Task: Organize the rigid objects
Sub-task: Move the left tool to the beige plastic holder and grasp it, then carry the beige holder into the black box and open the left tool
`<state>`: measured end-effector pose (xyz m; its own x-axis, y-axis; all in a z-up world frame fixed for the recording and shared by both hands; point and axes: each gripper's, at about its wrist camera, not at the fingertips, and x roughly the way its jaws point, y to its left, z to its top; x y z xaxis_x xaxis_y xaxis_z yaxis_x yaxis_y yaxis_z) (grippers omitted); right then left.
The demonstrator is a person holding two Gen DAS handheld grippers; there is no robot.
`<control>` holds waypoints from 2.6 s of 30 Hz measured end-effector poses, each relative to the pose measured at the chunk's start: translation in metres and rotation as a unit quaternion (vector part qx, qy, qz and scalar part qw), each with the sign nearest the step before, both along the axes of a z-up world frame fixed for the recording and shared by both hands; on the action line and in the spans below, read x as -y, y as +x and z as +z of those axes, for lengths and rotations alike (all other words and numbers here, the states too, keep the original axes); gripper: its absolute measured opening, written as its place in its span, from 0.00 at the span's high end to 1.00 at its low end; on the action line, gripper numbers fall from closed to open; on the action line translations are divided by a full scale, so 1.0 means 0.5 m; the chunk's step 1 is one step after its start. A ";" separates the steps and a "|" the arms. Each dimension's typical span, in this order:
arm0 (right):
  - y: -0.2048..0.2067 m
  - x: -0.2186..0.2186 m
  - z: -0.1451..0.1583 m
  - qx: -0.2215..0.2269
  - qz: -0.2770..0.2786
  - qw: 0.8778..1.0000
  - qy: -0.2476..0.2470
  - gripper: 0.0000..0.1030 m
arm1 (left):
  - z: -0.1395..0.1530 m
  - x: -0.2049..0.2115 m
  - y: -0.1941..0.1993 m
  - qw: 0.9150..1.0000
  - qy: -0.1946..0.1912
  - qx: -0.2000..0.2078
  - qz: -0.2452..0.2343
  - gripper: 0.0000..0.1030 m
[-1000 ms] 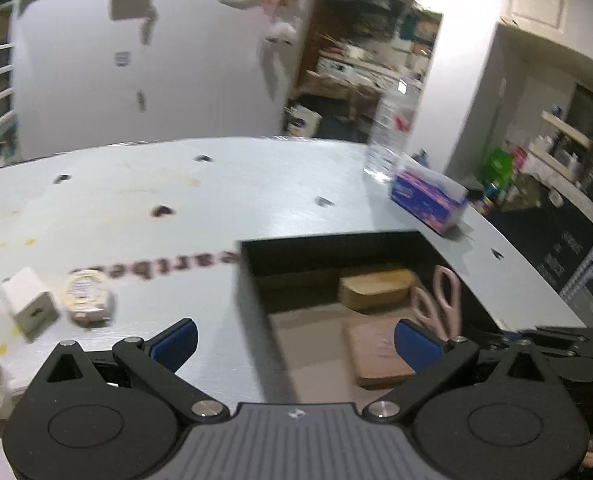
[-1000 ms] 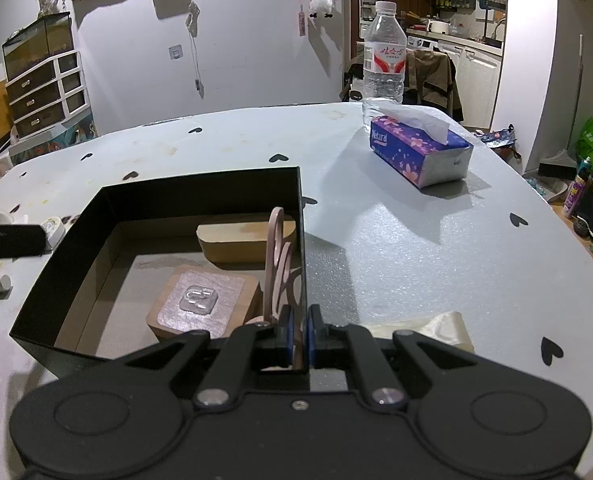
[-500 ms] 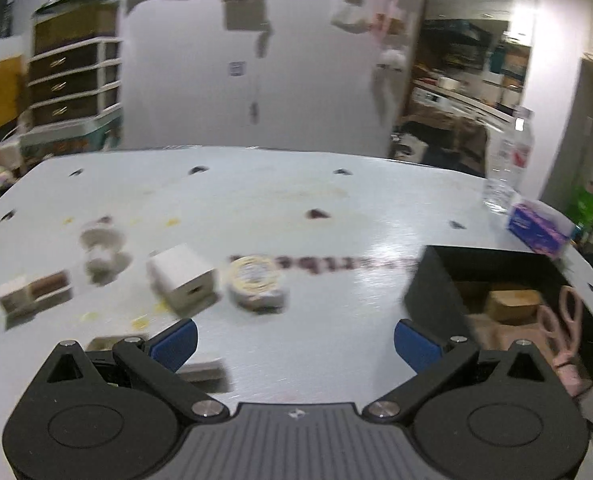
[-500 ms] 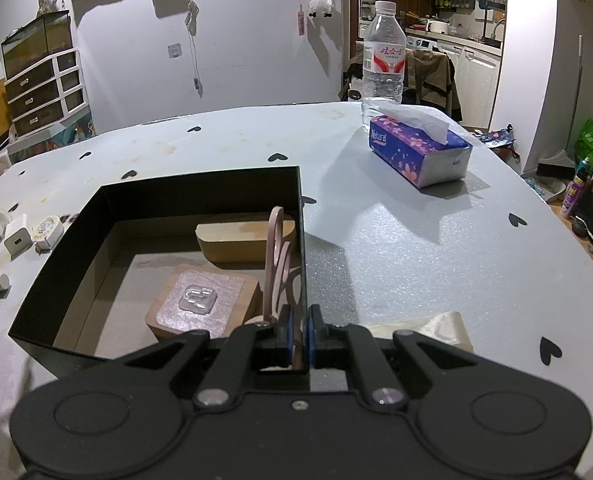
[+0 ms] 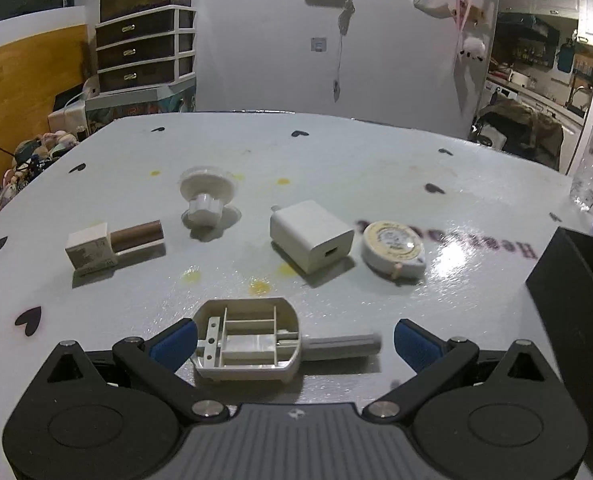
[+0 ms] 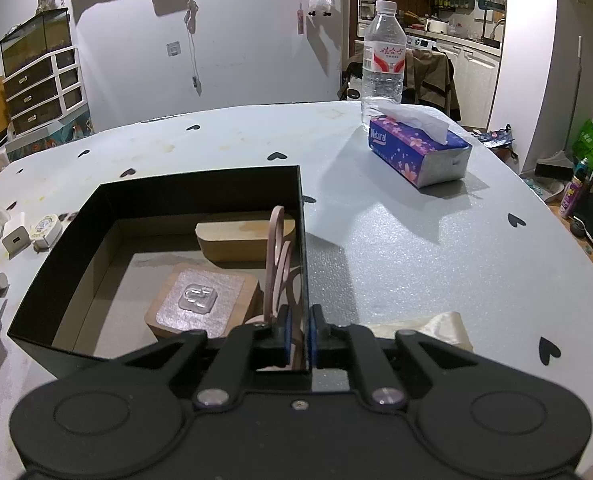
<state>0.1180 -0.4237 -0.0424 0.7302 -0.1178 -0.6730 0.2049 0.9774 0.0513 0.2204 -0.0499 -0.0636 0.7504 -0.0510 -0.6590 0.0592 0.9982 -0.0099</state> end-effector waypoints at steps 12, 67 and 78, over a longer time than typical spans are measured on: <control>0.000 0.000 0.000 0.000 0.000 1.000 0.000 0.89 | -0.022 0.001 0.021 1.000 0.013 -0.009 -0.019 0.00; 0.007 -0.008 0.002 -0.002 -0.002 1.000 0.001 0.89 | 0.052 0.428 0.005 0.874 0.038 0.035 -0.484 0.04; 0.013 -0.007 -0.001 -0.005 -0.004 1.000 0.003 0.89 | 0.037 0.445 0.056 0.821 0.126 0.003 -0.557 0.04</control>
